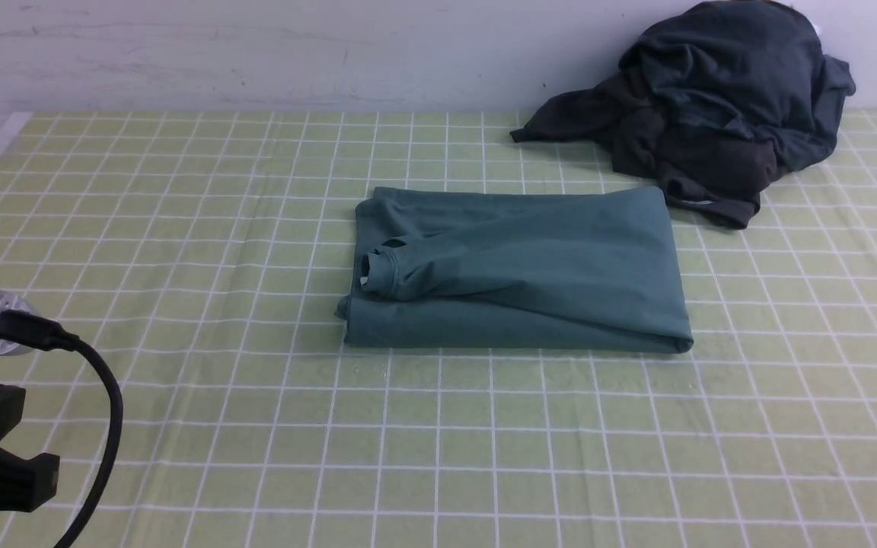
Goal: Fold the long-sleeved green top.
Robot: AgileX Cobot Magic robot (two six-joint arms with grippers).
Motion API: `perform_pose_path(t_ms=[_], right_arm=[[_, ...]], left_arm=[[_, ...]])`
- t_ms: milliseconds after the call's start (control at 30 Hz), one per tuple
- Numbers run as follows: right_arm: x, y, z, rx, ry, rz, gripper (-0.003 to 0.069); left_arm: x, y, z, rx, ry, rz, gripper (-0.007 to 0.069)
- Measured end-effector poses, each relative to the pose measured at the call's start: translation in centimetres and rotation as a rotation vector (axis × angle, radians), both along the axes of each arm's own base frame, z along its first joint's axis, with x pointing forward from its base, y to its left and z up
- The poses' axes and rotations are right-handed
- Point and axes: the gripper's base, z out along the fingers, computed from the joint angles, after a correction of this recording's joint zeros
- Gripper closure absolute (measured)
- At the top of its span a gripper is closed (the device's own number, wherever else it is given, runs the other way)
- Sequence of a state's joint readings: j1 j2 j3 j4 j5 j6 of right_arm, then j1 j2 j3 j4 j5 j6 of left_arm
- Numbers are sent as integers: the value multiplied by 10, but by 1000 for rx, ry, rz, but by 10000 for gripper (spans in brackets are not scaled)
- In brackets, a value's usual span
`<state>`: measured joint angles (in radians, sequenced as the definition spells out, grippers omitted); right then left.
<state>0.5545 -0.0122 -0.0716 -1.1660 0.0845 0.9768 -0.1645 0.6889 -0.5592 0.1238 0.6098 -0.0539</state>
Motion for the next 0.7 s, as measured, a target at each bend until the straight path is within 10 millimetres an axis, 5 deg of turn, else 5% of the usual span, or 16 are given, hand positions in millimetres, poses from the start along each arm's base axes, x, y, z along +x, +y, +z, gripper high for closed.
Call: perform_pose_path(t_ms=[300,500,700], right_arm=[[5,-1,-18,97,135,-13,671],[11,-11,-35,187,332,-202,671],[14,-16,-40,167,243,-340,671]], left_arm=[[0,0,0,0,0,0,598],[0,0,0,0,0,0,598],[0,0,0,0,0,0,598]])
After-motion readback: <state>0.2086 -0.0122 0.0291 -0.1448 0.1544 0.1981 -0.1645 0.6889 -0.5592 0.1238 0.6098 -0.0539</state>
